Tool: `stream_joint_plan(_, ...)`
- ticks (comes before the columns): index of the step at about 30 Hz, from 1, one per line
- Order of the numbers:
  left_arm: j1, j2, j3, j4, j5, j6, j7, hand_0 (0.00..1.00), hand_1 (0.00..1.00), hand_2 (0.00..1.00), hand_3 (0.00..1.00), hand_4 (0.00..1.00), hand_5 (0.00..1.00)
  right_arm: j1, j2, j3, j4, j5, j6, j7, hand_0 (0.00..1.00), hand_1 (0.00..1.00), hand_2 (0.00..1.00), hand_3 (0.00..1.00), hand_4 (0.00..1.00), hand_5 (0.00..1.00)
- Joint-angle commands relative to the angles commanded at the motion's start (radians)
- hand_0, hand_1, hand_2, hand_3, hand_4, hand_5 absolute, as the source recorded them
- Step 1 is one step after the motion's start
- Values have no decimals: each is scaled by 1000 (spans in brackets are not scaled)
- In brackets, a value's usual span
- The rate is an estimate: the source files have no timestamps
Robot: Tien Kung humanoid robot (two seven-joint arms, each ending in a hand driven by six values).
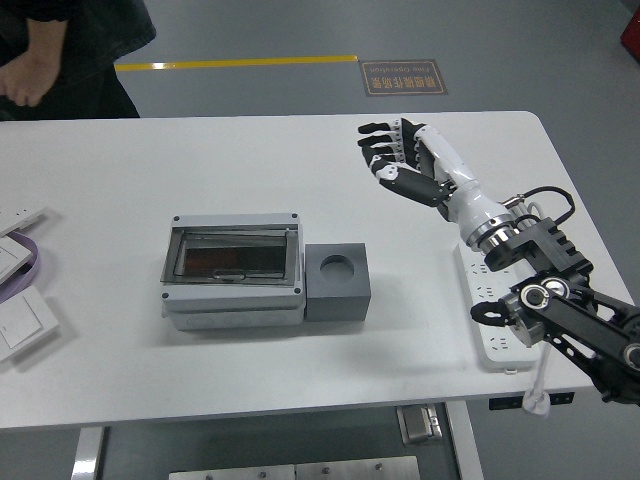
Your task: Pick up the cylinder from the cube,place it in the box,flap close box
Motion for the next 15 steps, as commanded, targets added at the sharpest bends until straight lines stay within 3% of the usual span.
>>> stream_joint_plan(7,-7,0,-1,2,5,-4,-4,574,566,558,616,667,253,-69,34,65,-27,143,-51,128,713,644,655,673,560,219)
stream_joint_plan(15,-21,3,20,14,-32,-10,-7,574,565,555,616,667,252,-105,27,128,-23,146,-107,176,715,653,661,692,602,205)
